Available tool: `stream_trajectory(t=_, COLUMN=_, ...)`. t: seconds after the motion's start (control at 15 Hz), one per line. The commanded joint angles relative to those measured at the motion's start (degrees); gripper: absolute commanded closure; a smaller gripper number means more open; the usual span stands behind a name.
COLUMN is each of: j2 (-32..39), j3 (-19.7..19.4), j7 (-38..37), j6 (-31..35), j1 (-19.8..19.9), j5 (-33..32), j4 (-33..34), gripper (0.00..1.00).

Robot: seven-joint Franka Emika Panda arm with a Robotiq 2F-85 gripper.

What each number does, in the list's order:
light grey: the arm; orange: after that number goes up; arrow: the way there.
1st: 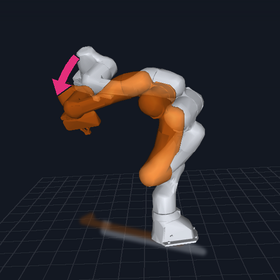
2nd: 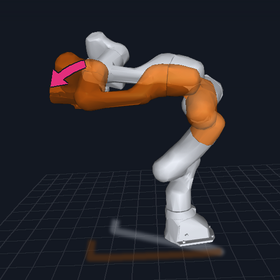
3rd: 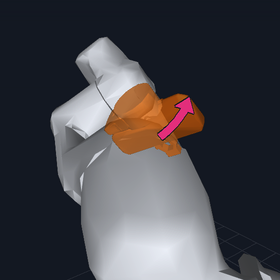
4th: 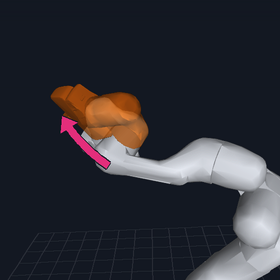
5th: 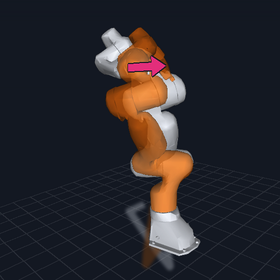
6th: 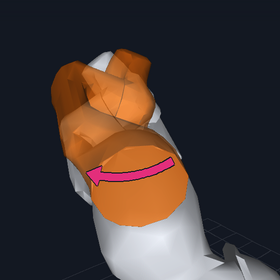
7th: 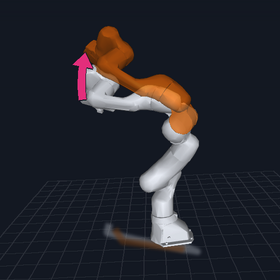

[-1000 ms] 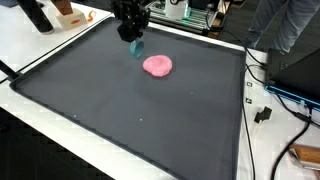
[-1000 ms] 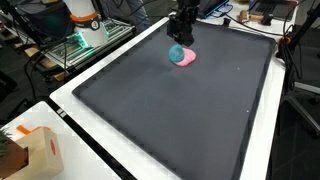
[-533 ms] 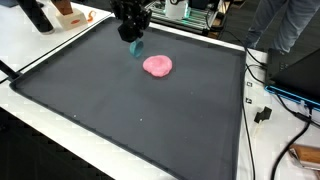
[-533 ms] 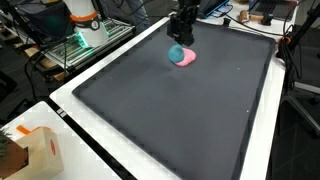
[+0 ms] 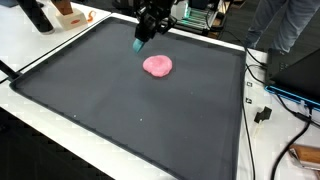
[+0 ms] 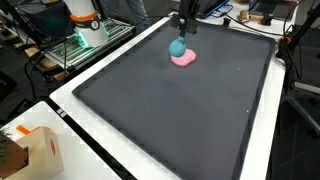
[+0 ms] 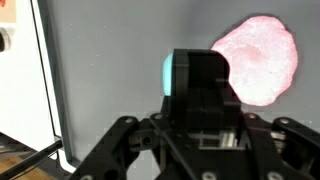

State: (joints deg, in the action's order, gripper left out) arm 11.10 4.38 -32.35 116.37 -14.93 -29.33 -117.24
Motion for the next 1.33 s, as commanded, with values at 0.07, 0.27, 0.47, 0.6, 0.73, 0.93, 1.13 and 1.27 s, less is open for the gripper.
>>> stream_trajectory(t=0.07, j2=4.05, j3=2.51, j7=-11.57, j6=-10.32, j1=-5.01, j5=-12.0, j4=2.73, gripper=0.75)
stream_trajectory(t=0.27, j2=8.0, j3=3.77, j7=-17.05, j6=-15.68, j1=-6.96, j5=-16.95, j4=5.16, gripper=0.75)
stream_trajectory(t=0.47, j2=12.23, j3=4.17, j7=-21.22, j6=-19.4, j1=-8.34, j5=-20.57, j4=7.99, gripper=0.75)
stream_trajectory(t=0.6, j2=14.86, j3=4.07, j7=-23.73, j6=-21.82, j1=-9.22, j5=-22.8, j4=9.73, gripper=0.75)
stream_trajectory(t=0.73, j2=17.21, j3=4.05, j7=-25.89, j6=-24.14, j1=-9.89, j5=-24.43, j4=11.44, gripper=0.75)
stream_trajectory(t=0.93, j2=20.3, j3=4.08, j7=-28.48, j6=-27.62, j1=-10.68, j5=-25.62, j4=14.04, gripper=0.75)
stream_trajectory(t=1.13, j2=22.74, j3=4.09, j7=-30.07, j6=-30.61, j1=-11.25, j5=-25.82, j4=16.24, gripper=0.75)
stream_trajectory(t=1.27, j2=24.11, j3=4.15, j7=-30.79, j6=-32.39, j1=-11.55, j5=-25.58, j4=17.45, gripper=0.75)
